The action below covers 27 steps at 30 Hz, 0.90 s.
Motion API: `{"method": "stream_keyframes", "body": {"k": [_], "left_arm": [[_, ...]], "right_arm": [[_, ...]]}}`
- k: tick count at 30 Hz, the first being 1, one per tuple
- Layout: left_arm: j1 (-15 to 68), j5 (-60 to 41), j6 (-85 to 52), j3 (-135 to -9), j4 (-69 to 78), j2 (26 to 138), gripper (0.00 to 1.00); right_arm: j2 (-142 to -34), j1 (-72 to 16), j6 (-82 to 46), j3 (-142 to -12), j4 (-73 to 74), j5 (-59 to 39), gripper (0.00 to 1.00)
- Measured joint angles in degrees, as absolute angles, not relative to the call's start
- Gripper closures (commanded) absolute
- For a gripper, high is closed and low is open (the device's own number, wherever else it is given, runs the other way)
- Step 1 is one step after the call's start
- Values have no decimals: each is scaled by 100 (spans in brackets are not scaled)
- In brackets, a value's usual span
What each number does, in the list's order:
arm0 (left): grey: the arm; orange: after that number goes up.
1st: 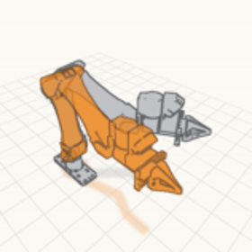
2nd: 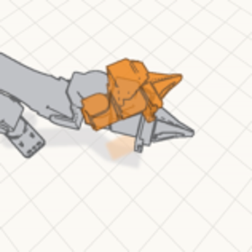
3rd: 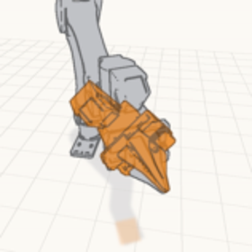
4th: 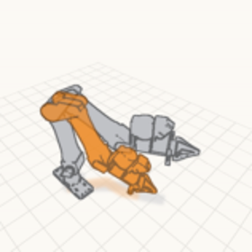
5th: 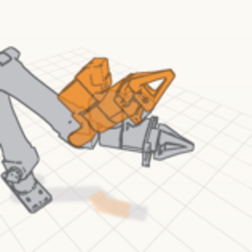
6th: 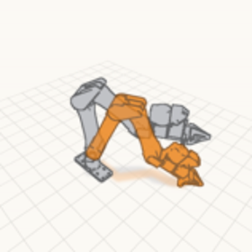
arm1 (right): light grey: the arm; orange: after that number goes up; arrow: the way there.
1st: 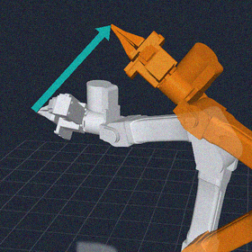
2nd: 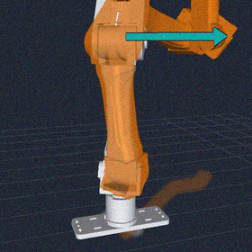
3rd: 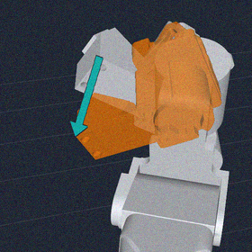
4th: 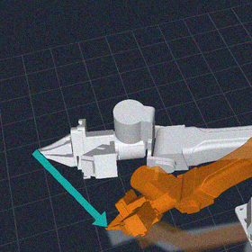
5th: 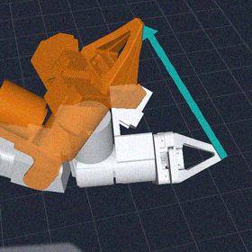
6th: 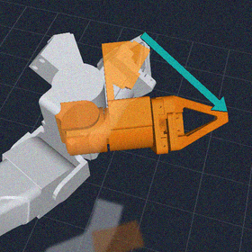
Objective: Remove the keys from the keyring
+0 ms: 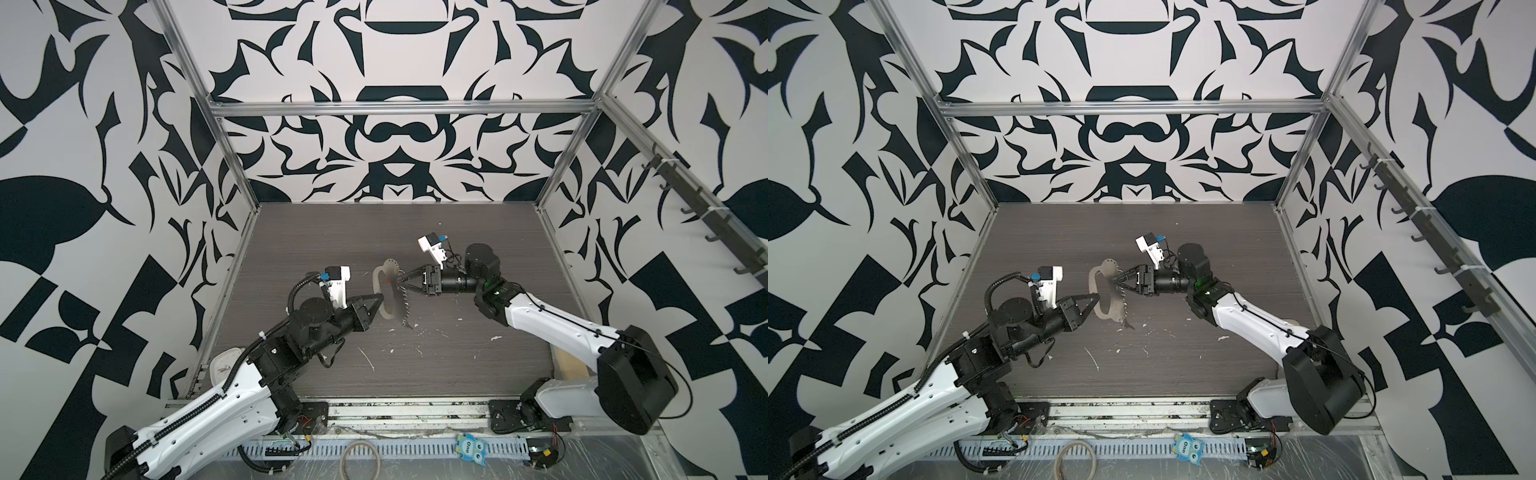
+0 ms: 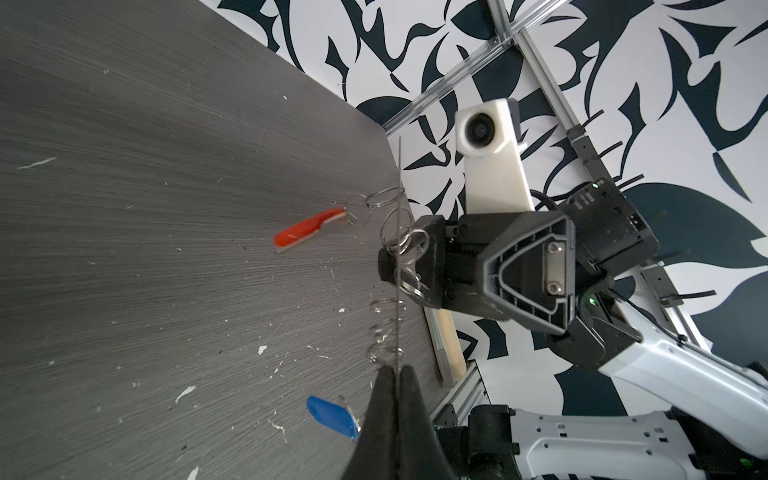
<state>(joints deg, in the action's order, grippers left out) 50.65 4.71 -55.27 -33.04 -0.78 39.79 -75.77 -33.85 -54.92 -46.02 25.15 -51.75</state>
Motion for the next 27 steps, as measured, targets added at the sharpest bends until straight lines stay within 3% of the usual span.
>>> {"method": "stream_keyframes", "body": {"k": [7, 14, 27], "left_arm": [[5063, 869, -5872, -3505, -613, 3870, 100], [5063, 1262, -6145, -3682, -862, 3664, 100], [5063, 1326, -6359, -4007, -888, 3752, 100]], "right_arm": [[-6523, -3385, -4442, -4600, 1017, -4187, 41], [-5306, -3614, -3660, -4115, 685, -3142, 45], [-5323, -5223, -2158, -3627, 967, -2123, 61]]}}
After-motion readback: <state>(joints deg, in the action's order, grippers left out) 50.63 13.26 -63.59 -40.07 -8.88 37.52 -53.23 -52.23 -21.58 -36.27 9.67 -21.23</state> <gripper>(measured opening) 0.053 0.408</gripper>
